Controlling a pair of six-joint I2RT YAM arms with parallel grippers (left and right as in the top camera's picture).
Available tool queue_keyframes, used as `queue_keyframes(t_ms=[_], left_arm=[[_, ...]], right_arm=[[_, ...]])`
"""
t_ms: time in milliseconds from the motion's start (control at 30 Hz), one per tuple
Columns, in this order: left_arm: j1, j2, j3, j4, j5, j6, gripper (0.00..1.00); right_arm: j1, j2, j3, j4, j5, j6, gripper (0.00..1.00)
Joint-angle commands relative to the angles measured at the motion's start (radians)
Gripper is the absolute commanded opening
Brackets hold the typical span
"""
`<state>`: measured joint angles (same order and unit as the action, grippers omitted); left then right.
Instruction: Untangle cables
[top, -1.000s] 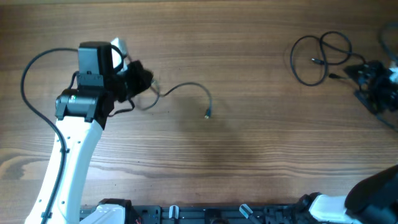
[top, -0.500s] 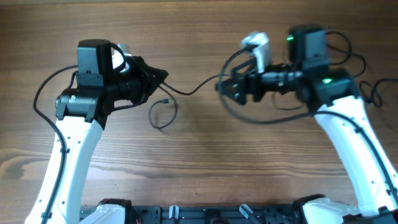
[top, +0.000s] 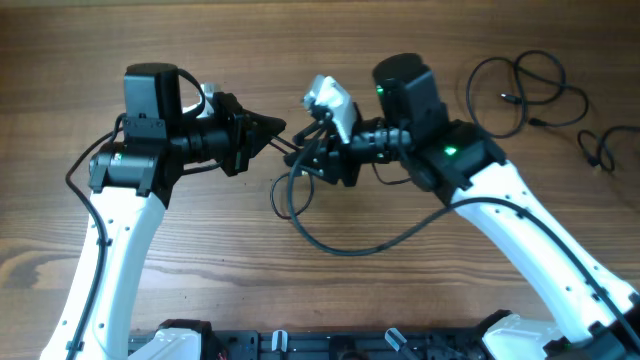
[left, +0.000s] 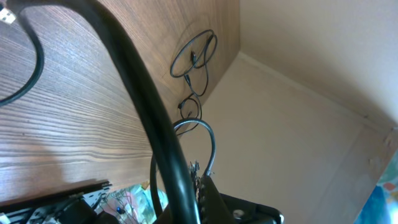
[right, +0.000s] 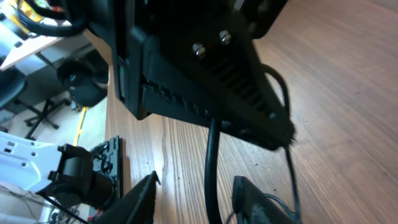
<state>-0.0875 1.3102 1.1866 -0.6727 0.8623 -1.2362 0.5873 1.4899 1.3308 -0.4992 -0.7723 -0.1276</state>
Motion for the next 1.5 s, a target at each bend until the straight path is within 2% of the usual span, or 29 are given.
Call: queue_keyframes(t_ms=[0, 100, 167, 267, 400, 433, 500, 567, 633, 767, 900, 933, 1067, 1233, 1367, 1467], left_arm=[[0.005, -0.001, 0.005, 0.003, 0.027, -0.009, 0.04], [0.005, -0.001, 0.005, 0.003, 0.027, -0.009, 0.04], [0.005, -0.001, 0.005, 0.003, 0.027, -0.006, 0.04], [0.005, -0.001, 0.005, 0.003, 0.026, -0.006, 0.05], [0.005, -0.001, 0.005, 0.003, 0.019, -0.006, 0.11], [0.005, -0.001, 0.005, 0.003, 0.019, -0.006, 0.17], [0.005, -0.001, 0.005, 0.003, 0.000, -0.005, 0.40], [0.005, -0.001, 0.005, 0.003, -0.022, -0.002, 0.78], [0.005, -0.001, 0.005, 0.003, -0.045, -0.002, 0.98], [0.005, -0.001, 0.005, 0.003, -0.117, 0.006, 1.00], [0.005, -0.001, 0.005, 0.002, -0.188, 0.171, 1.00], [0.005, -0.001, 0.005, 0.000, -0.197, 0.242, 1.00], [0.005, -0.001, 0.005, -0.006, -0.204, 0.375, 1.00], [0.005, -0.001, 0.005, -0.046, -0.259, 0.378, 1.00], [0.005, -0.001, 0.005, -0.062, -0.289, 0.378, 1.00], [0.005, -0.001, 0.005, -0.061, -0.297, 0.377, 1.00]], right_arm=[[0.041, 0.038, 0.004, 0.014, 0.013, 0.001, 0.34], [0.049, 0.063, 0.004, 0.024, 0.014, 0.029, 0.28], [0.049, 0.066, 0.004, 0.031, 0.013, 0.035, 0.14], [0.047, 0.065, 0.004, 0.084, 0.013, 0.087, 0.05], [0.039, 0.058, 0.004, 0.117, 0.014, 0.138, 0.04], [0.030, 0.056, 0.004, 0.116, 0.014, 0.143, 0.04], [0.013, 0.053, 0.004, 0.116, 0.018, 0.183, 0.04], [-0.010, 0.048, 0.005, 0.118, 0.031, 0.254, 0.05], [-0.043, 0.048, 0.005, 0.117, 0.060, 0.333, 0.04], [-0.106, 0.037, 0.008, 0.099, 0.093, 0.389, 0.04], [-0.193, 0.036, 0.067, 0.061, 0.178, 0.424, 0.04], [-0.232, 0.036, 0.110, 0.027, 0.206, 0.425, 0.04], [-0.377, 0.036, 0.317, -0.134, 0.320, 0.418, 0.04], [-0.588, 0.034, 0.545, -0.323, 0.389, 0.430, 0.04], [-0.779, 0.032, 0.636, -0.455, 0.441, 0.497, 0.04], [-0.886, 0.033, 0.636, -0.528, 0.465, 0.521, 0.04]])
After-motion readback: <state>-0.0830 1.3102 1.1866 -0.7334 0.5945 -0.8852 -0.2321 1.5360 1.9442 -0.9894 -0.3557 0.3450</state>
